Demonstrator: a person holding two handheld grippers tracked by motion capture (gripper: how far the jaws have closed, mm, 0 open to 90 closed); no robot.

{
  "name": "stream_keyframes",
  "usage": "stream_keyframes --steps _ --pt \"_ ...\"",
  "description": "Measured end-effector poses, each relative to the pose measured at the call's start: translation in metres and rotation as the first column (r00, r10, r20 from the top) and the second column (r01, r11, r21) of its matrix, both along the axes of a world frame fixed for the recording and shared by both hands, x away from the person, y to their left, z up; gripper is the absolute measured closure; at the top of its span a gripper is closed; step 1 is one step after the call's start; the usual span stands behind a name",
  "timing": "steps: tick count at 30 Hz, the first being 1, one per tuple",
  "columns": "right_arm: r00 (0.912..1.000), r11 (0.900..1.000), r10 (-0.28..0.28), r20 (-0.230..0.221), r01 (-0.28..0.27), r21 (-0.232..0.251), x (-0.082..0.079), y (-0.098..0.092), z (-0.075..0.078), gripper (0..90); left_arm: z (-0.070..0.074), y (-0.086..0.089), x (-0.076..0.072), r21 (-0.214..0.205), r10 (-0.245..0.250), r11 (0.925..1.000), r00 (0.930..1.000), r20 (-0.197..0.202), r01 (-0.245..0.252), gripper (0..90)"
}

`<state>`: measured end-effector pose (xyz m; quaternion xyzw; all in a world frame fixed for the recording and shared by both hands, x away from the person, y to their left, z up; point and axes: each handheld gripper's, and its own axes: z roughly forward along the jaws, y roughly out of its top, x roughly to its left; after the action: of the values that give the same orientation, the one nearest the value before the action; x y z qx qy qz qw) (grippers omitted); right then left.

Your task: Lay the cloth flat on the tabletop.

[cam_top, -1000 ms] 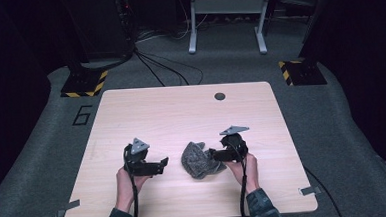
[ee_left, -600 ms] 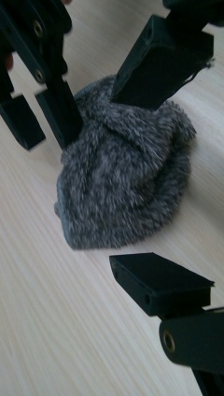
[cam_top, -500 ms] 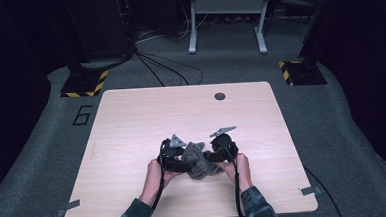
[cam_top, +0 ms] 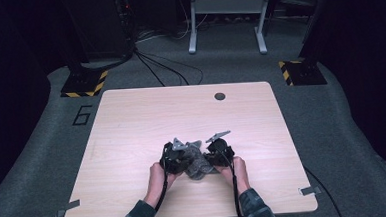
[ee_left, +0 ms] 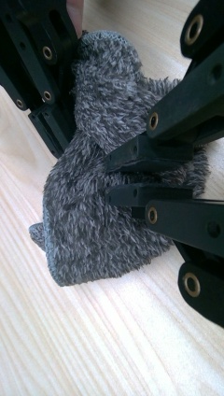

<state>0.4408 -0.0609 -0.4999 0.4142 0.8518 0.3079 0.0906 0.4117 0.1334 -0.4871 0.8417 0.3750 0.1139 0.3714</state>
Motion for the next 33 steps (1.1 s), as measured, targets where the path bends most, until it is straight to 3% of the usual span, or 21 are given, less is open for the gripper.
stream_keyframes --steps 4,7,8,13,19,26,30,33 --pt "0.9991 0.9995 -0.021 0.038 0.02 0.025 -0.003 -0.006 0.008 84.9 0.008 0.007 -0.005 -0.02 0.004 0.9998 0.9995 0.032 -0.003 82.7" --pt "0.9967 0.9986 -0.034 0.074 0.031 0.042 -0.007 -0.013 0.021 84.7 0.016 0.015 -0.009 -0.048 0.005 0.9988 0.9985 0.054 -0.002 82.5" --pt "0.9933 0.9974 -0.05 0.104 0.044 0.056 -0.01 -0.017 0.031 84.7 0.02 0.019 -0.011 -0.07 0.007 0.9976 0.9979 0.065 -0.003 82.4" --pt "0.9837 0.9953 -0.082 0.16 0.073 0.064 -0.016 -0.026 0.051 84.7 0.027 0.032 -0.018 -0.12 0.009 0.9927 0.9966 0.082 0.001 82.4" --pt "0.973 0.9956 -0.086 0.214 0.077 0.053 -0.023 -0.037 0.062 84.7 0.03 0.042 -0.021 -0.145 0.0 0.9893 0.9967 0.081 0.011 82.8" --pt "0.963 0.9903 -0.139 0.231 0.136 0.029 -0.029 -0.048 0.064 84.6 0.022 0.047 -0.023 -0.126 0.0 0.992 0.9978 0.067 0.009 85.0" --pt "0.964 0.9887 -0.149 0.22 0.148 0.022 -0.03 -0.055 0.059 84.3 0.007 0.046 -0.024 -0.094 -0.01 0.9955 0.9997 0.021 0.012 84.5" --pt "0.9676 0.9871 -0.156 0.198 0.16 -0.002 -0.028 -0.056 0.048 83.3 -0.001 0.045 -0.024 -0.1 -0.013 0.9949 0.9999 -0.002 0.012 81.3"
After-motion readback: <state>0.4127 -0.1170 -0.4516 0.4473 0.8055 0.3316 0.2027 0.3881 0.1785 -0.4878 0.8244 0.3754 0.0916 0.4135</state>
